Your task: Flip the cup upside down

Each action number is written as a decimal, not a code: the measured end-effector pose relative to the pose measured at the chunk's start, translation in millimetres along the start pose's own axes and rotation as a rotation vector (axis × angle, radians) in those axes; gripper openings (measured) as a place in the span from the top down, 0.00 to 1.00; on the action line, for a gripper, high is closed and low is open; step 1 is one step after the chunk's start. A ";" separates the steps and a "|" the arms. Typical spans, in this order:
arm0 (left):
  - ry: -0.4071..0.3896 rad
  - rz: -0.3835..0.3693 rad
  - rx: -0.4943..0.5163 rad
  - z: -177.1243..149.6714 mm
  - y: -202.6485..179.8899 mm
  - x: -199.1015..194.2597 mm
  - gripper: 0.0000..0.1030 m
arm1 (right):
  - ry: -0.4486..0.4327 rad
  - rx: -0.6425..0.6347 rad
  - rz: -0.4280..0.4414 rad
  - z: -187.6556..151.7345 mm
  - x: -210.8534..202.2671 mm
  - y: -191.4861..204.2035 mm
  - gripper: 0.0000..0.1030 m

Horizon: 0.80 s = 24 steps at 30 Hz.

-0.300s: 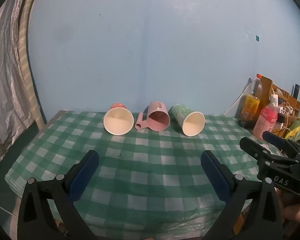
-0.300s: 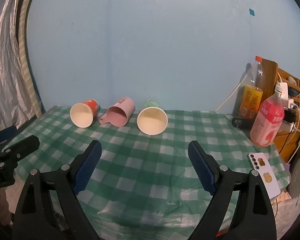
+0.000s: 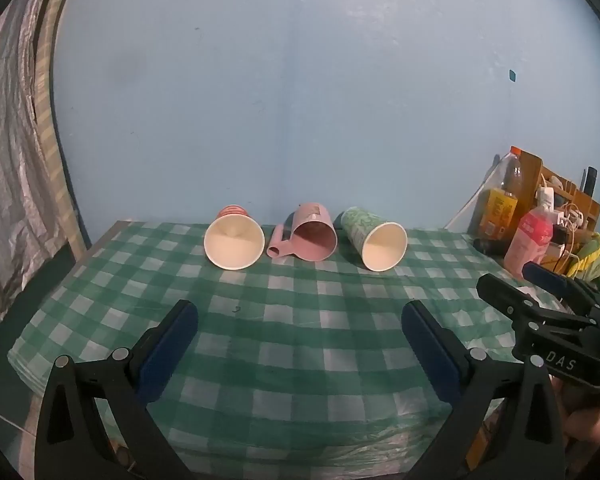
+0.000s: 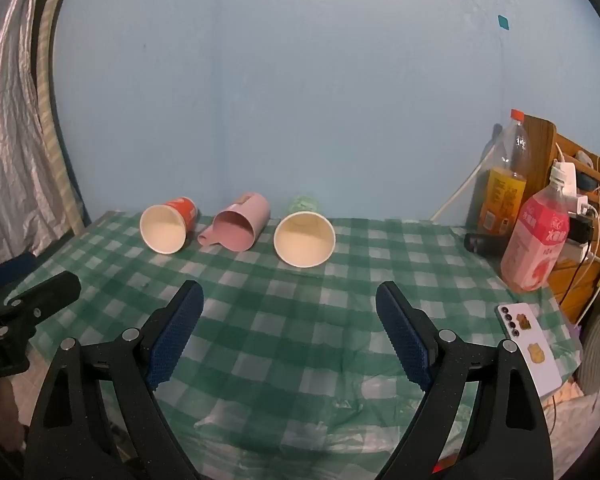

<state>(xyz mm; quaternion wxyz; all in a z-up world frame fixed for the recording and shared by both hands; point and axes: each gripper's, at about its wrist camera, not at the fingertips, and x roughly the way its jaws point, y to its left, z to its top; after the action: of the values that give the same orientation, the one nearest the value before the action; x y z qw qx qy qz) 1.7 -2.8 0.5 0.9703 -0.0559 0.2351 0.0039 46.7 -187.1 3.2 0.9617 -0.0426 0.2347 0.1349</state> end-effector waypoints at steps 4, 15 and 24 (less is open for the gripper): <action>-0.004 -0.004 0.014 -3.5 -2.4 1.2 0.00 | -0.001 0.004 0.006 -0.5 -0.5 0.2 0.15; -0.011 -0.005 0.017 -4.3 -4.8 1.1 0.00 | 0.008 0.010 0.009 -4.1 3.6 3.4 0.15; -0.011 -0.010 0.024 -5.2 -5.1 1.7 0.00 | 0.015 0.012 0.015 -3.6 3.6 3.3 0.15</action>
<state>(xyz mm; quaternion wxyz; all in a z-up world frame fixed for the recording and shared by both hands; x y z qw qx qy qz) 0.9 -8.5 -4.4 0.9722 -0.0453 0.2296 -0.0034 47.3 -183.6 -1.8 0.9592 -0.0360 0.2430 0.1402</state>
